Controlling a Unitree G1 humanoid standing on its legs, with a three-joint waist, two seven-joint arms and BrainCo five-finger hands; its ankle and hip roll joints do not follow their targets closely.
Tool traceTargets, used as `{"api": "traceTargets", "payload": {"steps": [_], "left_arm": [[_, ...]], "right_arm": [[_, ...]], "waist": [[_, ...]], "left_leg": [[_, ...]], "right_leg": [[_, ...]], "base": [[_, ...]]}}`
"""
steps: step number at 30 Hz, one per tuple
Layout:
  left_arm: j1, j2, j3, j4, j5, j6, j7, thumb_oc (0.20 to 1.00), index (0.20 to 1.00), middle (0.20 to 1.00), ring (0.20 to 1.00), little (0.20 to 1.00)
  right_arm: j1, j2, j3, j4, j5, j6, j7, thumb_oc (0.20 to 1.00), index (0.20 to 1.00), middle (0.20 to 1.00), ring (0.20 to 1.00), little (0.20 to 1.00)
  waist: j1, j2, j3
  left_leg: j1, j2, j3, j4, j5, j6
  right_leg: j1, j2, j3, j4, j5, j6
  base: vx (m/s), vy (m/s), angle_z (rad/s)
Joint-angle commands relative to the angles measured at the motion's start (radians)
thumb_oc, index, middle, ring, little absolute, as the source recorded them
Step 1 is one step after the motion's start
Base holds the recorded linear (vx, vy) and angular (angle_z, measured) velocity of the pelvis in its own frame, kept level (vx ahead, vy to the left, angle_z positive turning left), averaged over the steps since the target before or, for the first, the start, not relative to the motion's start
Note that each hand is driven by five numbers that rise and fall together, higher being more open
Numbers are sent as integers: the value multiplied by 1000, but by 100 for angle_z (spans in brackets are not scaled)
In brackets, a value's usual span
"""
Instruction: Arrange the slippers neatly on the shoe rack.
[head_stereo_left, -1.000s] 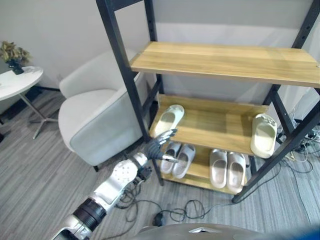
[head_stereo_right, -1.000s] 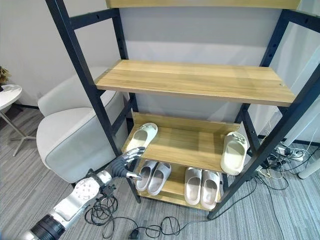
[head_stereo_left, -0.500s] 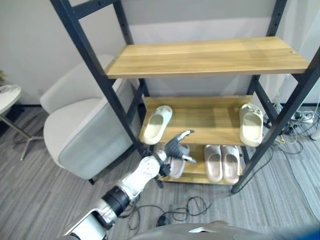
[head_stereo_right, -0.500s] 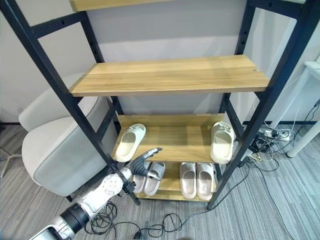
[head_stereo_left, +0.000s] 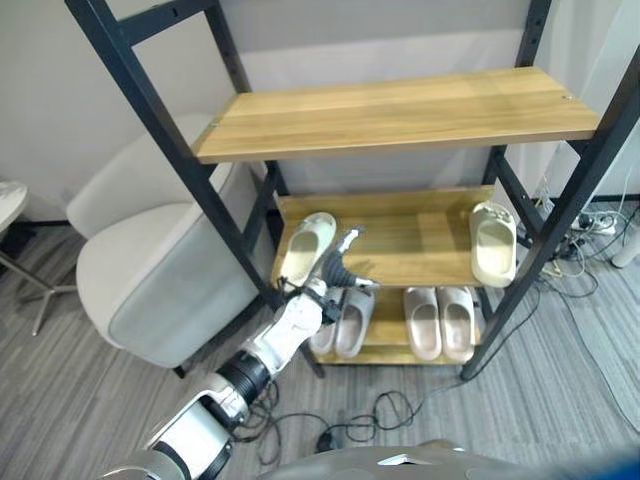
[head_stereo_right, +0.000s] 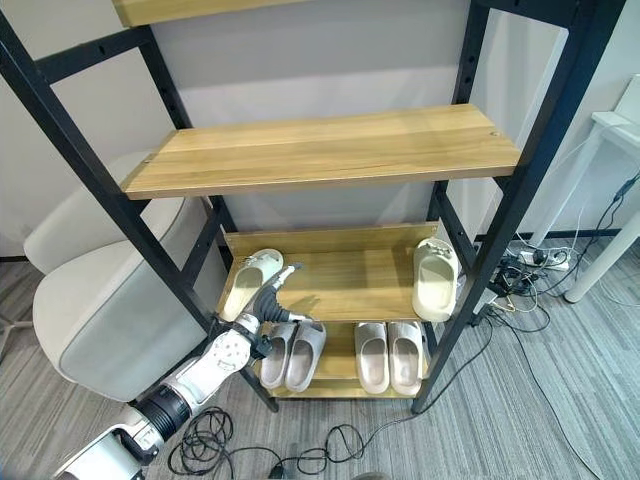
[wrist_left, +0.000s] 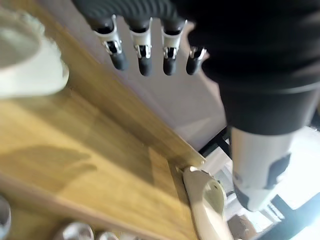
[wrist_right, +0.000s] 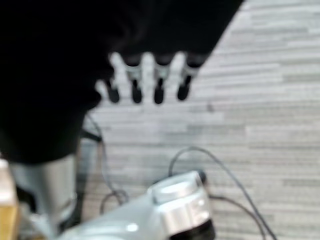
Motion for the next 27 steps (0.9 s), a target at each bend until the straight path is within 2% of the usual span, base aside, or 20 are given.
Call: {"api": "traceTargets", "payload": {"steps": [1,9,14,21,27], "left_arm": [[-142,13,30,59,83,-41,81,1000,1000,1000,1000,1000],[-192,43,-22,106,244,-20,156,1000,1000,1000,1000,1000],[-232,61,-54,174,374,15,226,1000,1000,1000,1000,1000],[-256,83,-26,220,400,38,271,1000,1000,1000,1000,1000],[-288,135,5,243,403,58,306,1000,1000,1000,1000,1000]], "right_arm": [[2,-1,31,-34,0,-34,-23,1000,1000,1000,1000,1000],[4,-14,46,-50,-18,-49,-51,1000,1000,1000,1000,1000],[2,-33,57,-60,-30,-62,-74,1000,1000,1000,1000,1000],[-4,-39,66,-67,-29,-68,-87,1000,1000,1000,1000,1000],[-7,-38,71,-77,-13,-78,-84,1000,1000,1000,1000,1000]], "waist": [[-26,-4,-12],[-48,13,-2],[-73,32,18],[-80,44,40],[-73,34,51]], "left_leg": [[-8,-27,4,109,-208,11],[-8,-24,27,105,-203,12],[-3,-27,46,98,-210,12],[-17,-26,69,98,-207,13],[-34,-22,74,106,-211,12]], "right_leg": [[-83,-2,-38,76,-3,20],[-98,-1,-14,73,11,25],[-106,-8,11,70,6,28],[-133,-7,37,70,16,29],[-145,-7,43,63,24,33]], "base": [[28,-2,-3],[30,10,-9],[29,33,-16],[9,33,-15],[12,8,-7]]}}
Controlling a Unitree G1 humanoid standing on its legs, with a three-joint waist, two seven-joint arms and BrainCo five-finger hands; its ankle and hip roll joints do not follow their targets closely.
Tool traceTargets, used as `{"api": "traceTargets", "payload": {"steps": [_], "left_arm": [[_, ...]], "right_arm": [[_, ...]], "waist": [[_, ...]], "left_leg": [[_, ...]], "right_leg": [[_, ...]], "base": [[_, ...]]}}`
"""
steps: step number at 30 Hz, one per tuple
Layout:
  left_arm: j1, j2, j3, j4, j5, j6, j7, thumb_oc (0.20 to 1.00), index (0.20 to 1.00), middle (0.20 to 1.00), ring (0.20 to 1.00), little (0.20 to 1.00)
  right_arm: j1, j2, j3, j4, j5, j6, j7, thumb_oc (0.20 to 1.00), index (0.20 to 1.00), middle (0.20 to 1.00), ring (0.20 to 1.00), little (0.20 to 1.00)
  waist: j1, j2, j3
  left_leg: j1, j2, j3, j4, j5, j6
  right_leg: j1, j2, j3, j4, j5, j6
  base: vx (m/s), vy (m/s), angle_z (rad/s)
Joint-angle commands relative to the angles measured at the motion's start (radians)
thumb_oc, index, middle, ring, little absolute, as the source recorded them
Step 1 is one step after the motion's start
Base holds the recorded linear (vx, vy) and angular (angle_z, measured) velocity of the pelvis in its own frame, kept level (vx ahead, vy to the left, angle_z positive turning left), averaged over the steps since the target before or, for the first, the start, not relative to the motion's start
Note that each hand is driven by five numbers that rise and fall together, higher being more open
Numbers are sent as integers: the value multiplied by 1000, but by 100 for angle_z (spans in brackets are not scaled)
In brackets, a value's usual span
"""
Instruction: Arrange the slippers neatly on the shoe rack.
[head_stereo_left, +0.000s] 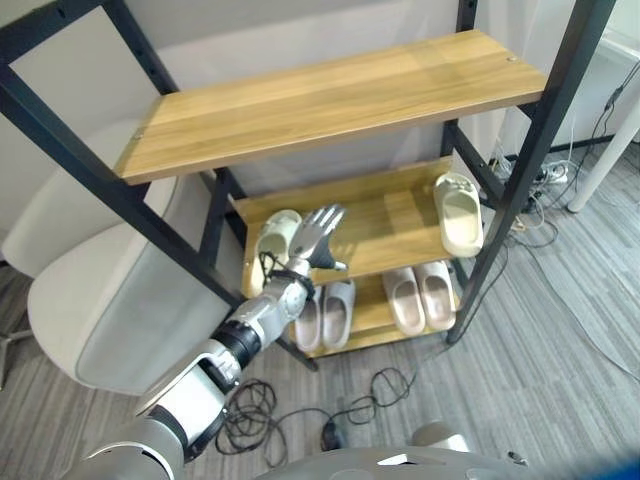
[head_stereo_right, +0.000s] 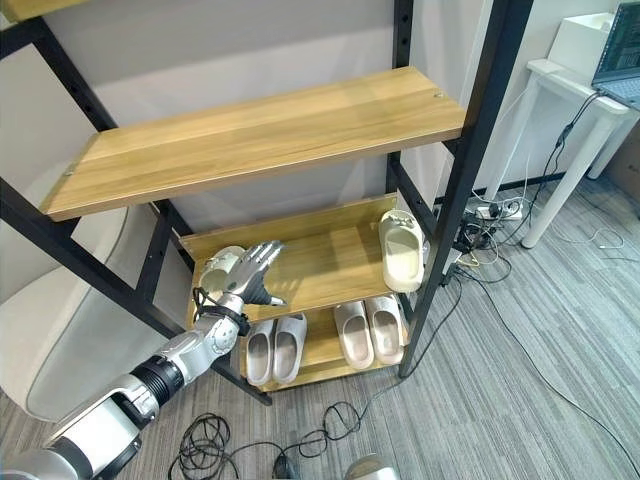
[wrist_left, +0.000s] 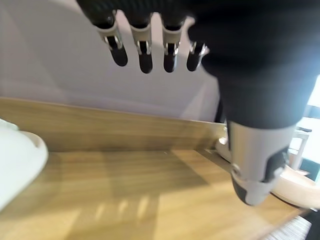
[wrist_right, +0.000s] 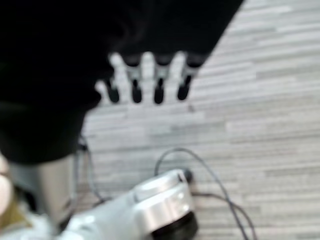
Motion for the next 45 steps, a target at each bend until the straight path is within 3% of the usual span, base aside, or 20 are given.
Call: {"api": "traceTargets", "payload": {"steps": [1,15,23,28,45], "left_arm": [[-140,58,67,52,34,12,73,1000,1000,1000,1000,1000],[-235,219,41,82,160,66,81,1000,1000,1000,1000,1000],[-325,301,-35,57,298,99,84,1000,1000,1000,1000,1000],[-351,272,-66,89,326,110,83,1000,1000,1000,1000,1000],[-475,318,-161,113,416,145,106,1000,1000,1000,1000,1000]], "right_arm": [[-6,-26,16,-58,6,-29,-12,1000,1000,1000,1000,1000],[-19,-41,35,-100,14,-52,3,1000,1000,1000,1000,1000],[-61,-62,32,-111,21,-77,-20,1000,1000,1000,1000,1000],[-74,-70,34,-108,40,-82,-5,1000,1000,1000,1000,1000],[-158,-87,52,-141,54,-102,-59,1000,1000,1000,1000,1000]], "waist": [[7,-4,16],[28,-26,39],[53,-35,69],[61,-39,81],[72,-32,158]], "left_leg": [[-12,-22,-31,111,-194,6],[-60,-19,-31,138,-203,7],[-113,-23,-42,144,-195,9],[-141,-26,-50,143,-189,10],[-243,-39,-42,153,-171,12]], "right_leg": [[-87,9,-59,94,-4,4],[-123,7,-63,101,4,9],[-159,-2,-85,105,13,15],[-188,-4,-90,105,16,17],[-283,-10,-95,114,42,24]], "base": [[0,0,0],[0,0,0],[-4,2,0],[-37,4,8],[-28,16,1]]}}
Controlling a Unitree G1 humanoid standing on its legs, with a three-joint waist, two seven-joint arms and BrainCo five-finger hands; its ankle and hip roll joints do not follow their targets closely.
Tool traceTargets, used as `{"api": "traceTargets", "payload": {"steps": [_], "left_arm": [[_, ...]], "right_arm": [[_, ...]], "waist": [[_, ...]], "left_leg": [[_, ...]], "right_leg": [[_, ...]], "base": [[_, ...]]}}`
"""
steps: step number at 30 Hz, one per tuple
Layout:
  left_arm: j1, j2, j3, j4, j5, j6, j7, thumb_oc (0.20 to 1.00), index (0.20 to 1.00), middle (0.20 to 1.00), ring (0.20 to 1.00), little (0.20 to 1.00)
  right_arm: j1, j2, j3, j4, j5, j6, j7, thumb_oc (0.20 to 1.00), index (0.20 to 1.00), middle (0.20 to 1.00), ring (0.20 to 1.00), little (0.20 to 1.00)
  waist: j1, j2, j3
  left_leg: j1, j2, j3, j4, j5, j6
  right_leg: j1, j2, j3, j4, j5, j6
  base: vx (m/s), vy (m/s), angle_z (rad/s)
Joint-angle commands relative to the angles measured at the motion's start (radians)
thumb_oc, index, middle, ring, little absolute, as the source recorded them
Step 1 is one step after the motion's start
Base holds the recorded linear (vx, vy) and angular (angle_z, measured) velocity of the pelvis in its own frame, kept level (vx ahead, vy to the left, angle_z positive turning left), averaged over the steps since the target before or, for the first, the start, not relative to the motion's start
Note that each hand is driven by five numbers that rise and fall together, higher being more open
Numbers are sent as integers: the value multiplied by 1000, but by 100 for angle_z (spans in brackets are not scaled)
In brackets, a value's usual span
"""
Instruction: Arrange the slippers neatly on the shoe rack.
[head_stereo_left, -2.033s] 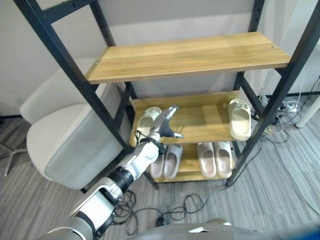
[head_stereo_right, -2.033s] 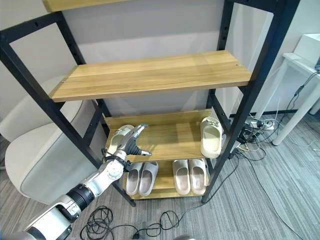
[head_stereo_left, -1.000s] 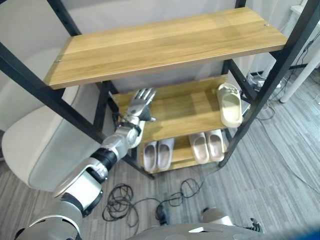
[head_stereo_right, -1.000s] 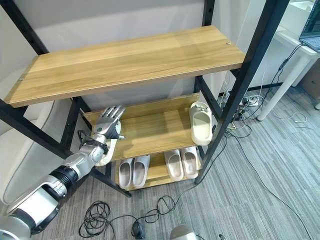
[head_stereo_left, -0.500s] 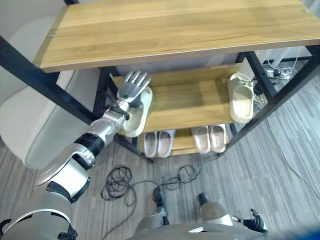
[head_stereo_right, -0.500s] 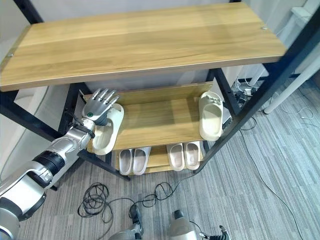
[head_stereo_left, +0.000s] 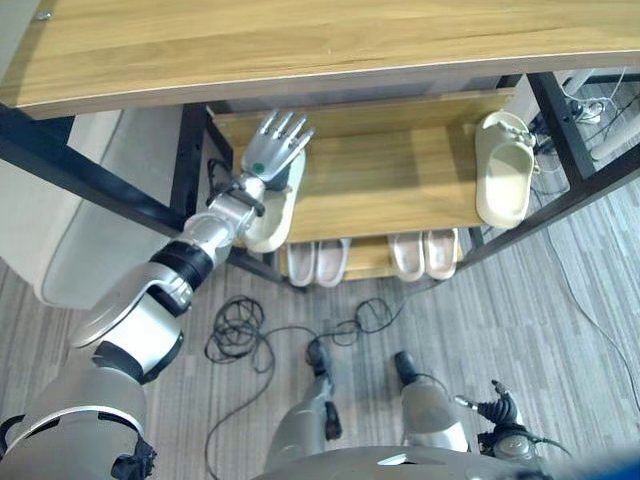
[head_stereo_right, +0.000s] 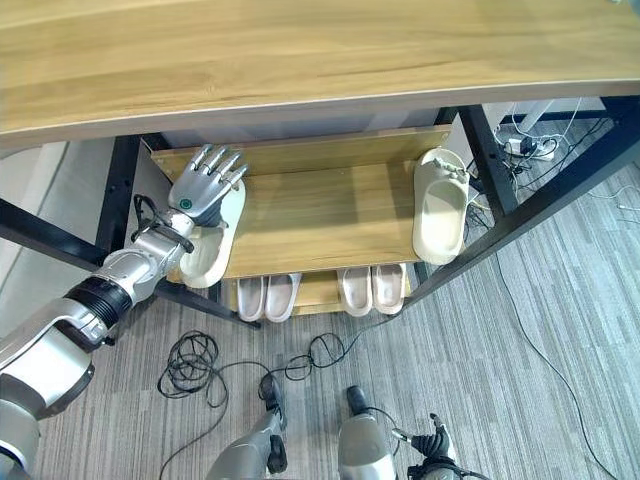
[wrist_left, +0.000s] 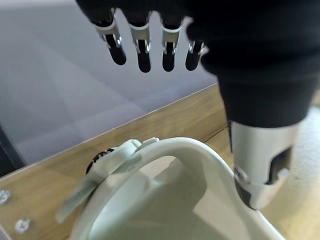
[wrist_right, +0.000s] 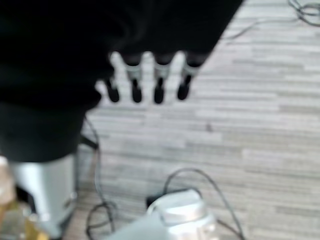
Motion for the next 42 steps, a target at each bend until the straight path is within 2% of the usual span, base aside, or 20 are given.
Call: {"api": "traceTargets", "payload": {"steps": [1,4,9,16,25,28,34,42], "left_arm": [[-96,43,-5,49,72,37,26,1000,1000,1000,1000,1000],[-106,65,-12,53,72,39,32,1000,1000,1000,1000,1000],[-73,98,48,-2,35,33,33,1000,1000,1000,1000,1000],[-15,149,92,-104,6,-8,15,1000,1000,1000,1000,1000],[-31,184,56,-101,10,-31,-9,1000,1000,1000,1000,1000],[-75,208,-17,-80,63,-32,-19,1000,1000,1000,1000,1000],[-105,216,-59,-68,98,-28,-20,1000,1000,1000,1000,1000],[-108,214,-34,-51,104,3,-2,1000,1000,1000,1000,1000]], "right_arm": [[-14,-58,-2,-58,35,-30,-40,1000,1000,1000,1000,1000],[-18,-53,-1,-58,44,-35,-44,1000,1000,1000,1000,1000],[4,-43,-13,-66,54,-33,-44,1000,1000,1000,1000,1000],[12,-26,-26,-50,62,-23,-27,1000,1000,1000,1000,1000],[9,-12,-16,-31,64,-21,-21,1000,1000,1000,1000,1000],[-1,-14,-16,-23,73,-26,-20,1000,1000,1000,1000,1000],[-12,-12,-17,-20,88,-31,-21,1000,1000,1000,1000,1000],[-14,-4,-11,-40,118,-42,-7,1000,1000,1000,1000,1000]], "waist": [[12,18,-21],[17,18,-20],[24,19,-25],[42,24,-43],[46,28,-38],[46,31,-31],[48,35,-24],[55,33,-24]], "left_leg": [[-79,-25,-25,142,-191,-4],[-89,-24,-21,143,-189,-4],[-90,-23,-24,146,-191,-5],[-69,-22,-36,141,-198,-8],[-79,-19,-36,144,-195,-7],[-85,-18,-36,147,-196,-8],[-96,-18,-34,152,-195,-9],[-104,-16,-40,156,-195,-10]], "right_leg": [[-126,-6,-77,105,23,6],[-133,-6,-78,97,29,9],[-131,-5,-87,99,27,8],[-109,-3,-100,94,14,2],[-114,-2,-109,93,15,-1],[-120,0,-110,95,13,0],[-126,-2,-114,96,12,0],[-130,-2,-119,99,10,-1]], "base": [[-18,-2,-3],[4,-3,-1],[4,-6,-1],[30,-16,3],[-1,-4,2],[0,0,0],[0,0,0],[0,0,0]]}}
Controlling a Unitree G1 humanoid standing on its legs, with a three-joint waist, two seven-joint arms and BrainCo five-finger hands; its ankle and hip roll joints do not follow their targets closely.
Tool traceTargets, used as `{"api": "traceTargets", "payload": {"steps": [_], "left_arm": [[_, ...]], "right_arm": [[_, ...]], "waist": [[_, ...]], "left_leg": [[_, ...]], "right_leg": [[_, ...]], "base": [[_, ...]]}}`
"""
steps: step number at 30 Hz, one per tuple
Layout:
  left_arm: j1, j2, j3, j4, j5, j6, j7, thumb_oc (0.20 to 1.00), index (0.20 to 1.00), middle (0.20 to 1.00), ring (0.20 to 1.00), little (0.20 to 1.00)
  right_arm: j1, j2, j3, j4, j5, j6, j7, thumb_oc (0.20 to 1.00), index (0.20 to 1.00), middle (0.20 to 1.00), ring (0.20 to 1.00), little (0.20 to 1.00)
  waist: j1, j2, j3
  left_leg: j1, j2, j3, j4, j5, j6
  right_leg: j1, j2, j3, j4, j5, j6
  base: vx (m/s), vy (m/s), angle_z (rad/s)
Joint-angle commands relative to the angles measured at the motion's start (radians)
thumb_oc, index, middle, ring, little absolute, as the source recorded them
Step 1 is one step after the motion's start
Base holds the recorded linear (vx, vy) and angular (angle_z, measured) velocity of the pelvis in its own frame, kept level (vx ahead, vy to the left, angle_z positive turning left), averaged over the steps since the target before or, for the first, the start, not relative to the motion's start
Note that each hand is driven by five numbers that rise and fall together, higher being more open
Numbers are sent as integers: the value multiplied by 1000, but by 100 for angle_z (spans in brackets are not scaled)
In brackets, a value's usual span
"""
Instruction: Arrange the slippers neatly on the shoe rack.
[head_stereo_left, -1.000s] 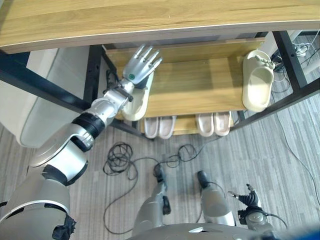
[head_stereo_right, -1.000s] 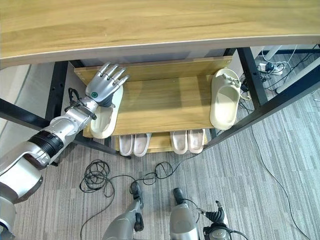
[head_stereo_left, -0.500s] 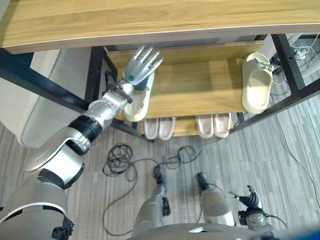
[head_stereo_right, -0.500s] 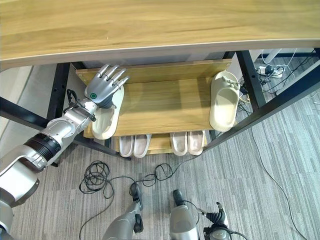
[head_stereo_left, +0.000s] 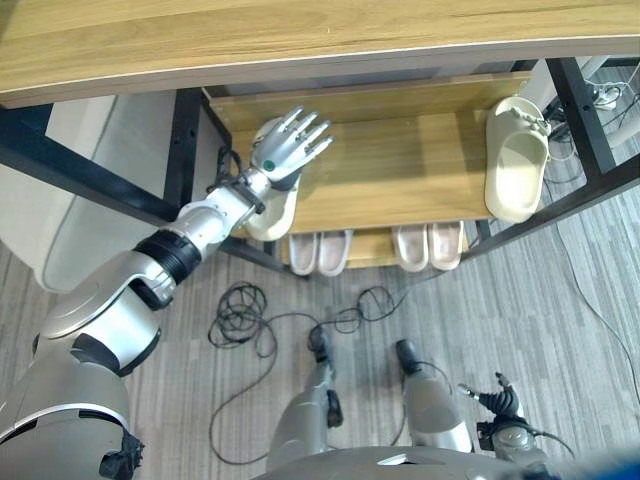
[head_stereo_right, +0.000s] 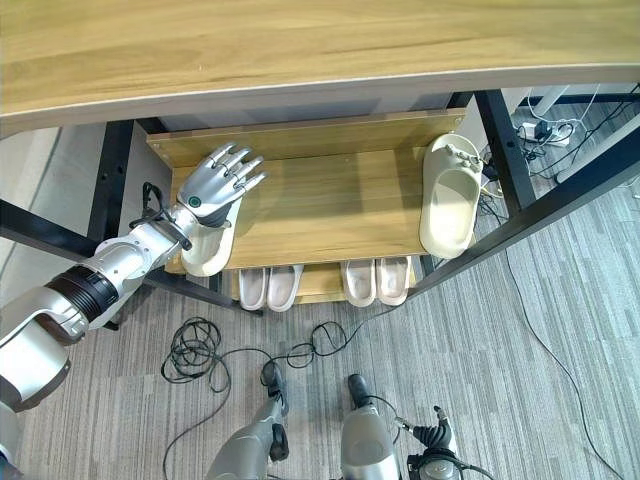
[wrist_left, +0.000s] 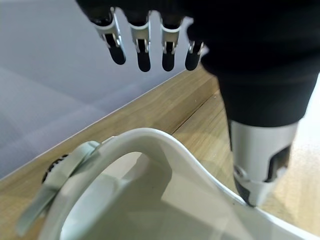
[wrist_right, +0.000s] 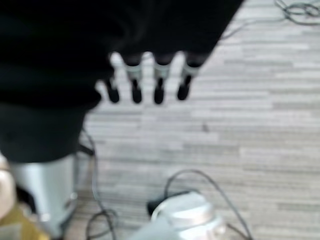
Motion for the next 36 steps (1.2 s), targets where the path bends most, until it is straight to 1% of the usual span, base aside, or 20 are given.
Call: {"api": "traceTargets", "payload": {"steps": [1,4,7,15,23,24,28,36], "left_arm": [[-74,124,71,64,11,46,25,1000,1000,1000,1000,1000],[-62,120,115,56,-18,49,35,1000,1000,1000,1000,1000],[-52,135,150,26,-37,51,39,1000,1000,1000,1000,1000],[-44,160,182,25,-63,52,43,1000,1000,1000,1000,1000],[-89,202,135,42,-15,71,43,1000,1000,1000,1000,1000],[-111,220,103,47,12,77,41,1000,1000,1000,1000,1000],[-133,234,67,46,53,84,40,1000,1000,1000,1000,1000],[-164,213,21,140,95,133,70,1000,1000,1000,1000,1000]], "right_arm": [[4,-9,-5,-49,37,-24,4,1000,1000,1000,1000,1000],[18,-3,-4,-60,47,-24,14,1000,1000,1000,1000,1000],[29,1,-9,-65,57,-23,23,1000,1000,1000,1000,1000],[35,10,-4,-63,61,-16,39,1000,1000,1000,1000,1000],[36,10,-2,-69,78,-23,50,1000,1000,1000,1000,1000],[33,5,-3,-71,88,-27,52,1000,1000,1000,1000,1000],[22,-2,-8,-84,96,-36,46,1000,1000,1000,1000,1000],[3,-27,1,-109,81,-50,18,1000,1000,1000,1000,1000]], "waist": [[28,13,-37],[30,9,-42],[34,9,-49],[35,9,-58],[36,15,-53],[37,17,-52],[41,21,-54],[37,21,-55]], "left_leg": [[-64,-27,-33,155,-208,-7],[-60,-27,-36,155,-209,-7],[-56,-27,-39,153,-211,-7],[-47,-27,-39,149,-213,-8],[-50,-27,-39,147,-211,-6],[-51,-27,-39,146,-211,-6],[-56,-29,-41,144,-211,-7],[-64,-32,-41,145,-211,-6]], "right_leg": [[-92,-12,-107,101,-2,-4],[-87,-13,-110,101,-4,-5],[-82,-12,-113,104,-7,-6],[-76,-13,-114,106,-13,-7],[-80,-16,-121,110,-14,-4],[-79,-17,-122,110,-15,-4],[-78,-19,-129,106,-15,-3],[-81,-21,-131,103,-10,-1]], "base": [[0,0,0],[22,-2,0],[22,-2,1],[12,3,2],[2,4,0],[0,0,0],[20,11,0],[10,6,2]]}}
